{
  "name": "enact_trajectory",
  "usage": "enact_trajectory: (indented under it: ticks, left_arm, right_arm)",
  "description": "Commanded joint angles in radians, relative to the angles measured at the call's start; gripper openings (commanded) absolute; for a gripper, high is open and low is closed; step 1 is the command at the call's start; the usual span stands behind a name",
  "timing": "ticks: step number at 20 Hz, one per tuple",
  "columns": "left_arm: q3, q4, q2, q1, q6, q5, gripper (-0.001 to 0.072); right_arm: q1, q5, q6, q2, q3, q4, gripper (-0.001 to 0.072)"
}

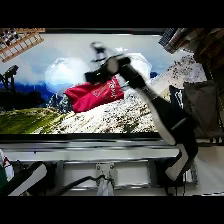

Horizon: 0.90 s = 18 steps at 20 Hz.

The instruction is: Fold the clothes and pants, and hang the long-sleeved shirts on hangers.

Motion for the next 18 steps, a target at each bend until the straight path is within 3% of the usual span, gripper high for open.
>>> enact_trajectory:
  ticks: [1, 2, 3, 7, 18]
  left_arm:
    - [-0.01, -0.035, 0.001, 0.001, 0.005, 0.01, 0.0006]
    - [-0.01, -0.056, 0.001, 0.001, 0.005, 0.021, 0.0006]
    - [-0.01, -0.085, 0.001, 0.001, 0.009, 0.037, 0.0006]
    - [-0.01, -0.226, 0.001, 0.001, 0.048, 0.087, 0.0006]
    - [-0.01, -0.259, 0.001, -0.039, 0.068, 0.106, 0.0006]
  right_arm:
    - [-0.237, 0.127, -0.041, 0.006, -0.01, -0.033, 0.0394]
    - [-0.304, 0.139, -0.08, -0.01, -0.019, 0.046, 0.0484]
    - [-0.369, 0.144, -0.108, -0.03, -0.029, 0.131, 0.0523]
    - [-0.498, 0.136, -0.205, -0.117, -0.038, 0.364, 0.0523]
    - [-0.386, 0.094, -0.289, -0.299, -0.038, 0.502, 0.0517]
